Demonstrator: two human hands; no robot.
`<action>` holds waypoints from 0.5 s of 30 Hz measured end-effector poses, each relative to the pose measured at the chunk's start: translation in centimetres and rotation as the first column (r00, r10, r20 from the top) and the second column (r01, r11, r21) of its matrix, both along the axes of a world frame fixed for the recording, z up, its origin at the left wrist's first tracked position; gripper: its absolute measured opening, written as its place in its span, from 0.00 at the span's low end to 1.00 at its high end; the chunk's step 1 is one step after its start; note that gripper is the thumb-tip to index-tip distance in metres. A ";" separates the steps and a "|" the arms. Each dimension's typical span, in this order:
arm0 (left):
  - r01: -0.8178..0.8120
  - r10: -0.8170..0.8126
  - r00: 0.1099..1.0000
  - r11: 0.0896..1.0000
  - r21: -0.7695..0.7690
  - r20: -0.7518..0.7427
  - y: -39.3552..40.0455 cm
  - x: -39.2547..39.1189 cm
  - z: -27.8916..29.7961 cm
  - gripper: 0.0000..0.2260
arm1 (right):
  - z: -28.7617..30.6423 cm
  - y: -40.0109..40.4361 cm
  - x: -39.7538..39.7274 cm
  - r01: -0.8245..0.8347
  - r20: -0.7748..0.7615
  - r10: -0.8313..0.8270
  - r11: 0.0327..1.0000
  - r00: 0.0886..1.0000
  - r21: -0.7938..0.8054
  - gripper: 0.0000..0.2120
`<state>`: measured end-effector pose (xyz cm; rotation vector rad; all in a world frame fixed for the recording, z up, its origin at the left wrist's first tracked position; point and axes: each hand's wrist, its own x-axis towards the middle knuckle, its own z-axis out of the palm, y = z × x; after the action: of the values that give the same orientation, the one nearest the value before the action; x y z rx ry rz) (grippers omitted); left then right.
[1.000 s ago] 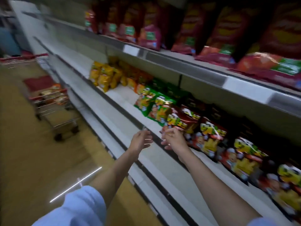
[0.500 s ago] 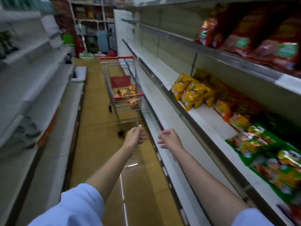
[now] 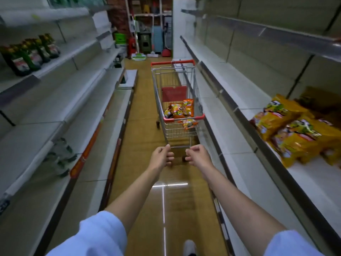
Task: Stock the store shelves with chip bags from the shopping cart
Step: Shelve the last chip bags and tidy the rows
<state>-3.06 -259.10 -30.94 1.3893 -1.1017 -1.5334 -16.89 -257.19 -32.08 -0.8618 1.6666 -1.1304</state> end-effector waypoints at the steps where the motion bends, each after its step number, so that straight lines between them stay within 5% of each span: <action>1: -0.018 0.019 1.000 1.000 -0.007 0.009 -2.7 -0.5 0.1 0.09 | -0.1 -2.9 -0.6 -0.011 0.013 0.011 1.000 1.000 -0.010 0.07; 15: 0.012 -0.009 0.987 1.000 -0.013 0.162 -29.8 -7.0 0.4 0.10 | -0.2 -31.3 -5.3 -0.174 0.016 0.173 0.983 0.985 0.057 0.08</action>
<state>-10.10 -288.87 -30.51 1.5225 -1.2168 -1.4372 -22.23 -288.44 -32.26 -0.9421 1.5743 -0.9619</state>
